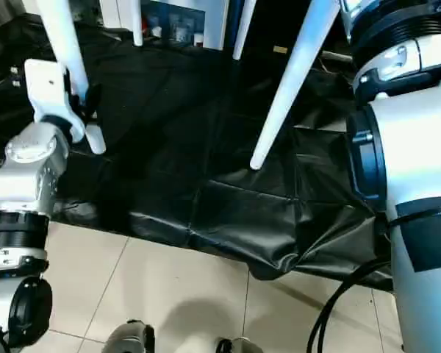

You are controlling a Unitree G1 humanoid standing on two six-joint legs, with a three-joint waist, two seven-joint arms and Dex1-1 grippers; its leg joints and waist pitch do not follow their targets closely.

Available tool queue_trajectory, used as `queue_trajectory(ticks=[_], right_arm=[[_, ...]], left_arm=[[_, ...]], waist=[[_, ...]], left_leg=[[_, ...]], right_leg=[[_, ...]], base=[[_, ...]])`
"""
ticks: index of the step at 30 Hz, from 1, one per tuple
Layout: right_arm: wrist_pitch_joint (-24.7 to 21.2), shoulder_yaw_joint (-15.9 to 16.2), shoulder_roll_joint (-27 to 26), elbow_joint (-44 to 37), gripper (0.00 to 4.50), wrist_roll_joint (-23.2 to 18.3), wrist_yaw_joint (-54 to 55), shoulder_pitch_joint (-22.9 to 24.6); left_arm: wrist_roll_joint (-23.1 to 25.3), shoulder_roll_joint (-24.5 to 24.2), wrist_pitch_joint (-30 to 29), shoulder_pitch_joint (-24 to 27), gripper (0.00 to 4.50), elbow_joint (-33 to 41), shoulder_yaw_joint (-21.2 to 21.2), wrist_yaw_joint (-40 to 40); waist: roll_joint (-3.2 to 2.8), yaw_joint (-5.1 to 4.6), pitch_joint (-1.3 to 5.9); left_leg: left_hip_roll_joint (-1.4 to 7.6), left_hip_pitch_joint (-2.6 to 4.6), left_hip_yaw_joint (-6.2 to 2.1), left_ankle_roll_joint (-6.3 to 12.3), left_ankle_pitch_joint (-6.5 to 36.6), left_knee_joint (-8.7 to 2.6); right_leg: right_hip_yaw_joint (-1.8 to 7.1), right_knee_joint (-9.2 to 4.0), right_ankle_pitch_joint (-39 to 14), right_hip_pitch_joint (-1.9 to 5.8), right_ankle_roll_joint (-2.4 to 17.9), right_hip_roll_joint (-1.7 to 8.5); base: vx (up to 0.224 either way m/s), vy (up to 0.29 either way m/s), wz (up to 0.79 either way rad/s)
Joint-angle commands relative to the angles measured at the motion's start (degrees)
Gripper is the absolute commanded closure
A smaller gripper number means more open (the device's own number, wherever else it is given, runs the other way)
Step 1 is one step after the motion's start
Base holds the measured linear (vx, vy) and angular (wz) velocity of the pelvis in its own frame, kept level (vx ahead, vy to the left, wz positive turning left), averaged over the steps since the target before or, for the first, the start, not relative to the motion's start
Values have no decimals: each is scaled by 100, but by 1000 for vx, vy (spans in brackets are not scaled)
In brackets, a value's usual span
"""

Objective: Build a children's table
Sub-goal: Flip table

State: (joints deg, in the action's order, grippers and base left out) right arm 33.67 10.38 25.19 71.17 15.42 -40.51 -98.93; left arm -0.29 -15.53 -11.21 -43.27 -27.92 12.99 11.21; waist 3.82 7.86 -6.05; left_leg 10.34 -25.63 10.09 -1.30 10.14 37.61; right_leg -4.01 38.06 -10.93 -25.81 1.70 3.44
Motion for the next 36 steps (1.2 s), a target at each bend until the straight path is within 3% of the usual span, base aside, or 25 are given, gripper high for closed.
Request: queue_trajectory(ticks=[1,4,9,13,15,16,18,20,23,24,25,26,27,28,30,31,33,34,35,36], right_arm=[[294,-72,-66,-254,67,-177,-187,138],[525,55,-144,-376,67,-106,-64,403],[860,-22,-295,-483,67,-132,279,776],[1107,-358,-491,-683,67,-622,229,1078],[1120,-574,-710,-1090,67,-1231,-267,1564],[1084,-585,-734,-1152,67,-1300,-338,1633],[856,-605,-856,-1539,67,-1658,-685,2063],[624,-560,-936,-1936,67,-1895,-816,2497],[-48,-526,-1090,-3046,67,-2385,-738,3590],[-386,-570,-1150,-3582,67,-2573,-580,4161],[-567,-675,-1189,-3851,67,-2578,-302,4567],[-603,-699,-1196,-3903,67,-2576,-256,4640],[-743,-742,-1204,-4068,67,-2655,-219,4837],[-945,-829,-1181,-4366,67,-2737,-122,5231],[-1100,-873,-1136,-4576,67,-2793,-82,5521],[-1206,-894,-1099,-4727,67,-2793,-51,5689],[-1428,-921,-1013,-5094,67,-2821,-20,6073],[-1534,-930,-986,-5260,67,-2820,15,6219],[-1670,-945,-973,-5431,67,-2843,70,6360],[-1743,-950,-971,-5511,67,-2859,102,6407]], left_arm=[[91,-49,288,-77,289,50,-238,108],[113,-13,334,-27,289,29,-293,99],[127,1,418,3,289,-42,-341,81],[139,-59,524,-18,289,-218,-367,104],[160,-140,533,-4,289,-346,-384,124],[159,-149,533,1,289,-357,-383,127],[145,-202,522,45,289,-397,-375,155],[134,-249,514,106,233,-380,-390,231],[157,-331,506,203,211,-350,-420,254],[220,-391,514,250,211,-319,-473,239],[233,-422,491,288,198,-281,-483,228],[234,-427,488,295,186,-275,-484,226],[263,-449,498,310,186,-256,-492,196],[342,-499,527,362,186,-194,-540,183],[358,-519,543,406,186,-131,-575,238],[386,-526,584,434,186,-99,-589,213],[348,-495,600,501,186,-30,-569,170],[331,-491,592,535,186,0,-568,163],[227,-481,492,582,186,60,-554,272],[169,-477,438,599,156,87,-545,337]], waist=[[-90,-70,609],[-97,-77,610],[-86,-59,639],[-74,-48,626],[-67,-63,626],[-95,-66,603],[-91,-82,604],[-97,-64,614],[-80,-58,636],[-101,-14,627],[-104,-41,630],[-112,-29,648],[-151,-44,656],[-141,-43,645],[-176,-40,607],[-160,-38,600],[-173,-44,584],[-275,-26,554],[-213,-53,543],[-253,-53,567]], left_leg=[[340,263,-110,346,702,-385],[350,287,-110,306,686,-396],[343,312,-101,240,670,-400],[341,308,-102,186,895,-419],[351,315,-110,192,982,-435],[365,326,-125,172,1065,-466],[371,377,-131,70,1340,-503],[371,399,-128,-22,1273,-516],[363,383,-138,-16,1064,-528],[374,410,-134,-1,956,-535],[365,385,-148,-42,1007,-551],[358,429,-140,-158,1127,-563],[351,420,-157,-227,1214,-561],[337,404,-150,-300,1378,-570],[343,416,-169,-395,1740,-594],[339,419,-181,-434,1856,-617],[318,474,-171,-459,2083,-610],[328,498,-196,-488,2262,-645],[322,544,-203,-483,2446,-672],[309,545,-213,-488,2451,-673]], right_leg=[[324,-262,171,382,1470,493],[321,-267,187,364,1472,494],[314,-276,130,373,1474,493],[325,-317,-85,372,1358,509],[324,-324,-135,375,1294,516],[318,-335,-228,359,1265,512],[313,-387,-486,374,1243,516],[316,-395,-397,379,1251,520],[315,-377,-200,425,1202,523],[325,-382,-79,403,1127,529],[326,-366,-129,421,1128,531],[315,-405,-298,412,1108,523],[313,-391,-376,419,1136,527],[318,-430,-603,431,1119,532],[336,-489,-1071,409,993,554],[329,-535,-1312,424,892,547],[334,-601,-1679,384,830,545],[326,-637,-1877,379,792,543],[303,-693,-2123,396,742,541],[306,-718,-2207,417,734,558]], base=[[0,0,0],[0,0,0],[0,0,0],[0,0,0],[0,0,0],[0,0,0],[0,0,0],[0,0,0],[0,0,0],[0,0,0],[0,0,0],[0,0,0],[0,0,0],[0,0,0],[0,0,0],[0,0,0],[0,0,0],[0,0,0],[0,0,0],[0,0,0]])
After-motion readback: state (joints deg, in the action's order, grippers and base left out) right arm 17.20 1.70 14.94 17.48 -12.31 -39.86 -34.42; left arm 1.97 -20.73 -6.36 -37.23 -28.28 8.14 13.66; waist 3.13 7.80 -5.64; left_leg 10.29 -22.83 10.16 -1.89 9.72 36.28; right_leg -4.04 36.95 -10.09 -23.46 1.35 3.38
